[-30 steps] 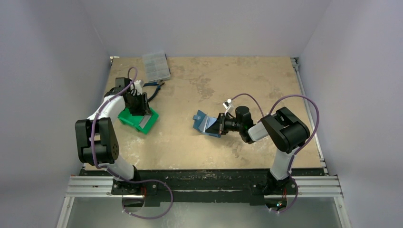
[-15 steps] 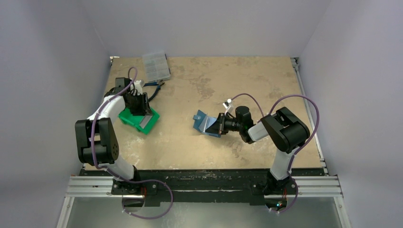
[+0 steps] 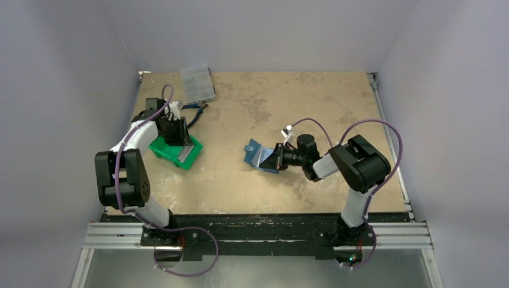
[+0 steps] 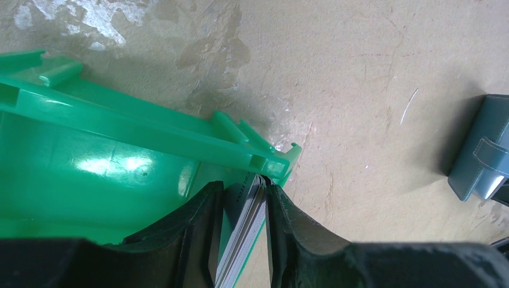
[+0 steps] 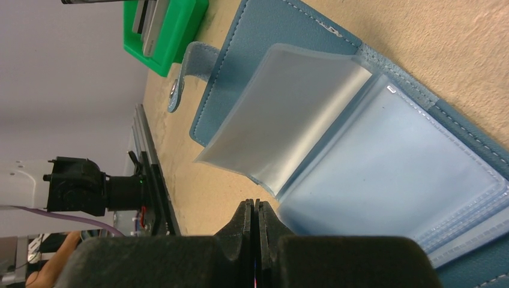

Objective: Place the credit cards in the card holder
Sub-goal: Pick up the credit card from the storage box, then insert the credit card into the card holder.

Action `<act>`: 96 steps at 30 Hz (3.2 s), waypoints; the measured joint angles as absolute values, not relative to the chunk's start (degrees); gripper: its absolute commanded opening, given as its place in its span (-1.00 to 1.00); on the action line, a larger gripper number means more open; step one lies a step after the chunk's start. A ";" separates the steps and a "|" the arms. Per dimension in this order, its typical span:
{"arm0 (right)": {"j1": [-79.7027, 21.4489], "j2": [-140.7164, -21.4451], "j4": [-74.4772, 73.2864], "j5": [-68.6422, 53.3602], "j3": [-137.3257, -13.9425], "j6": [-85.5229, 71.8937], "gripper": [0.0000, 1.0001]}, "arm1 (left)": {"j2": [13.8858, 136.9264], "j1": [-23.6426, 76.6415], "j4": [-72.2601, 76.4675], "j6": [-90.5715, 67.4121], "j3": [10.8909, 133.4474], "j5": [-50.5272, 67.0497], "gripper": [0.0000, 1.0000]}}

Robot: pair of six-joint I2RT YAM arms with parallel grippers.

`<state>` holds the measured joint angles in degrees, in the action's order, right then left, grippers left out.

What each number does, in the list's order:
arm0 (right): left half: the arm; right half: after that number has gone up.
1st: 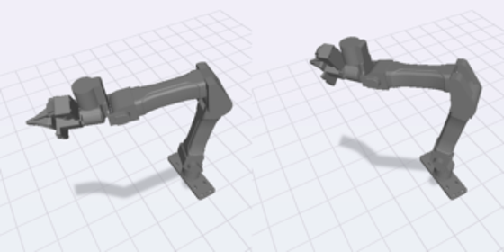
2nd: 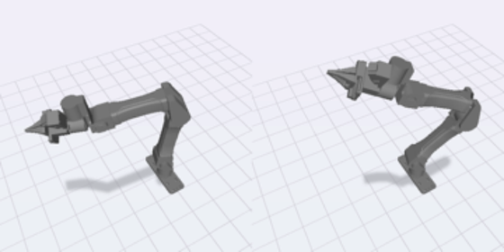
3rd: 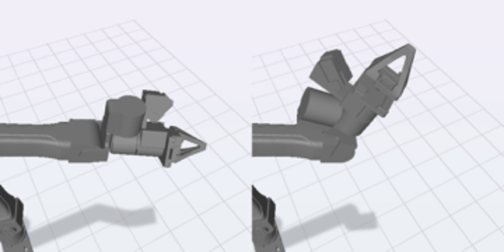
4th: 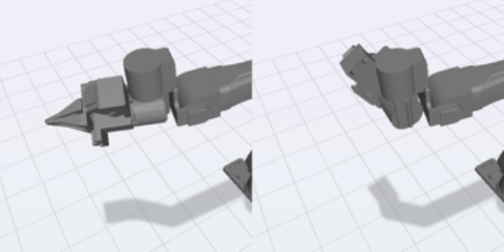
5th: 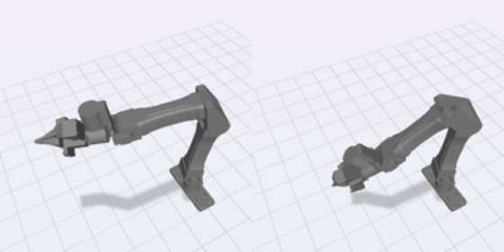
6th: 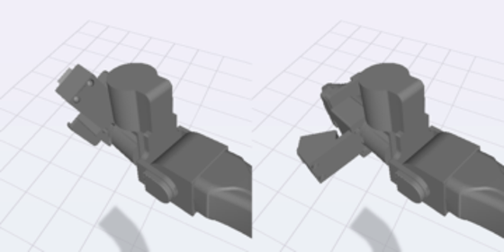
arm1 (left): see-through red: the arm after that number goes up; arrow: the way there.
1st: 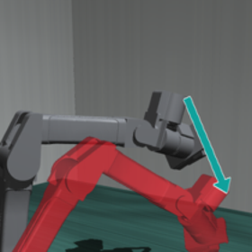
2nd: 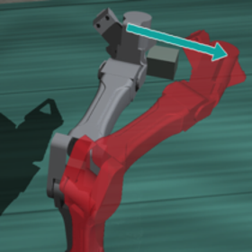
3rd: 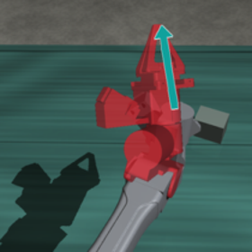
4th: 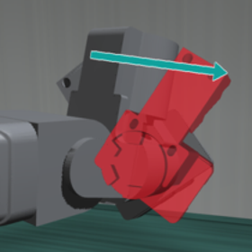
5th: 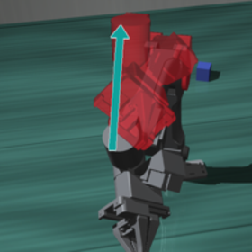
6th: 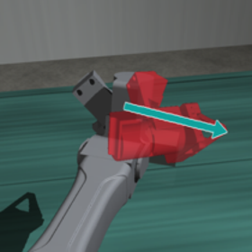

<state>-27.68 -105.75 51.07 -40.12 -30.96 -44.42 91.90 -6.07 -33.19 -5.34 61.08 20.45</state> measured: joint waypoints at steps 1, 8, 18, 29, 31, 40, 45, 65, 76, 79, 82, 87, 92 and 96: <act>-27.70 -105.75 51.07 -40.12 -30.96 -44.47 -0.96 | 91.90 -6.07 -33.19 -5.37 61.08 20.51 -0.31; -27.70 -105.75 51.07 -40.14 -30.96 -44.60 -0.96 | 91.88 -6.07 -33.78 -5.37 61.08 21.54 -0.26; -27.70 -105.75 51.09 -40.23 -30.96 -44.62 -0.96 | 91.85 -6.07 -34.00 -5.37 61.08 22.55 -0.40; -27.75 -105.82 51.46 -40.29 -31.00 -44.99 -0.96 | 91.79 -6.11 -34.00 -5.37 61.19 22.59 -0.52; -27.75 -105.84 51.48 -40.29 -31.07 -45.01 -0.96 | 91.74 -6.11 -34.00 -5.34 61.19 22.59 -0.53; -27.81 -106.78 51.90 -40.71 -31.27 -45.32 -0.96 | 91.09 -6.13 -34.57 -5.30 61.82 22.57 -0.61; -27.92 -106.87 51.92 -41.21 -31.29 -45.45 -0.96 | 90.94 -6.15 -35.44 -5.21 62.52 22.52 -0.72; -28.14 -106.94 50.72 -41.08 -31.64 -45.36 -0.95 | 89.45 -6.24 -44.95 -6.92 73.12 12.27 -1.00; -28.16 -90.24 32.16 -31.46 -33.67 -37.01 -0.82 | 73.32 4.40 -34.37 -18.68 77.08 20.21 -1.00; -27.49 -88.36 28.67 -29.36 -34.48 -35.33 -0.83 | 72.03 16.91 -25.06 -24.14 70.81 22.87 -1.00; -25.30 -89.06 27.81 -29.71 -34.22 -35.03 -0.94 | 75.85 25.56 -19.33 -27.83 67.31 23.14 -1.00; -21.98 -94.30 29.39 -30.83 -33.58 -35.33 -1.00 | 88.75 35.75 -12.29 -30.57 67.05 21.78 -1.00; -21.30 -98.43 32.45 -32.69 -32.47 -36.67 -1.00 | 99.18 41.23 -12.01 -30.63 68.99 21.39 -1.00; -21.02 -100.16 35.24 -33.69 -32.47 -37.56 -1.00 | 103.44 41.08 -13.82 -29.56 71.50 20.32 -1.00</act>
